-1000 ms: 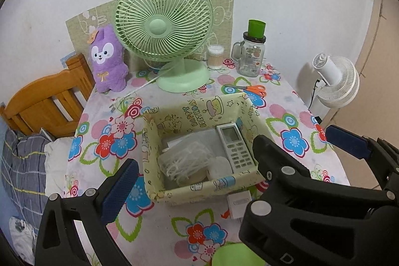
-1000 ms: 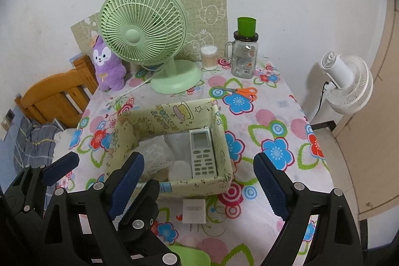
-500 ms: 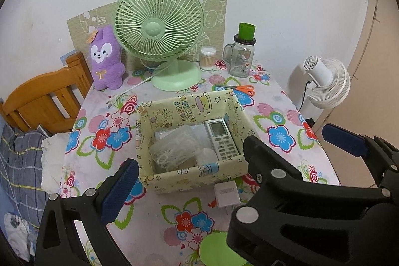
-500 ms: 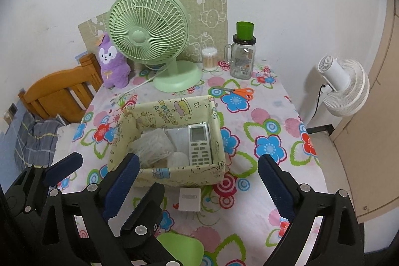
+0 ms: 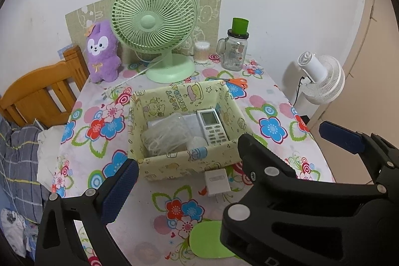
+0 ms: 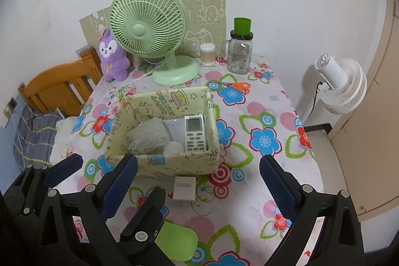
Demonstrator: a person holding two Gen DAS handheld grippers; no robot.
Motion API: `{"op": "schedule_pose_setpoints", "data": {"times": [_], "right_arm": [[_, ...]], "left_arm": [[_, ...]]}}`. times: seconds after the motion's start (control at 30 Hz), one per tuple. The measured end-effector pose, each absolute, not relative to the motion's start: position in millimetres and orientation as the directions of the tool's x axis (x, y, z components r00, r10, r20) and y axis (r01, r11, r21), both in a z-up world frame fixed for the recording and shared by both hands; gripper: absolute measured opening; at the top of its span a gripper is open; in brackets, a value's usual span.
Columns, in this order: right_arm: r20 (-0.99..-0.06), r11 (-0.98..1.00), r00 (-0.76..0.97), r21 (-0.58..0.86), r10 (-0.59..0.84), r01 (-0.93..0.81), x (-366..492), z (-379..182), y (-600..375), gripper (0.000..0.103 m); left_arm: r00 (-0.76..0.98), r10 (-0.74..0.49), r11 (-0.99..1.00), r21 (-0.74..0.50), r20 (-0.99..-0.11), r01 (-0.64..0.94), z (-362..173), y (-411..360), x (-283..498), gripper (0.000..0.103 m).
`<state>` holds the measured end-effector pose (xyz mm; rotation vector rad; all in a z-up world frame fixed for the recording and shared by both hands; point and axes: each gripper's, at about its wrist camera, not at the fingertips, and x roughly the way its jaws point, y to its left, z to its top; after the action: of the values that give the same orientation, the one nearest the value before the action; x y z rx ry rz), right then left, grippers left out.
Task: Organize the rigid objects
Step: 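Move both grippers toward the small white plug and green oval pad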
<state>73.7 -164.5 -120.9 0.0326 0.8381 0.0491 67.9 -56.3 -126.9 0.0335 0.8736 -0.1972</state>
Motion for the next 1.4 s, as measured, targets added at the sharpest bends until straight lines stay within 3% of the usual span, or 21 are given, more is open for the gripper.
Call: {"op": "schedule_pose_setpoints", "data": {"times": [1.4], "right_arm": [[-0.791,0.996,0.608,0.007,0.061,-0.091,32.2,-240.6,-188.5,0.100]], "left_arm": [[0.555,-0.147,0.986,-0.081,-0.819,0.143,-249.5,-80.9,22.6,0.103]]}}
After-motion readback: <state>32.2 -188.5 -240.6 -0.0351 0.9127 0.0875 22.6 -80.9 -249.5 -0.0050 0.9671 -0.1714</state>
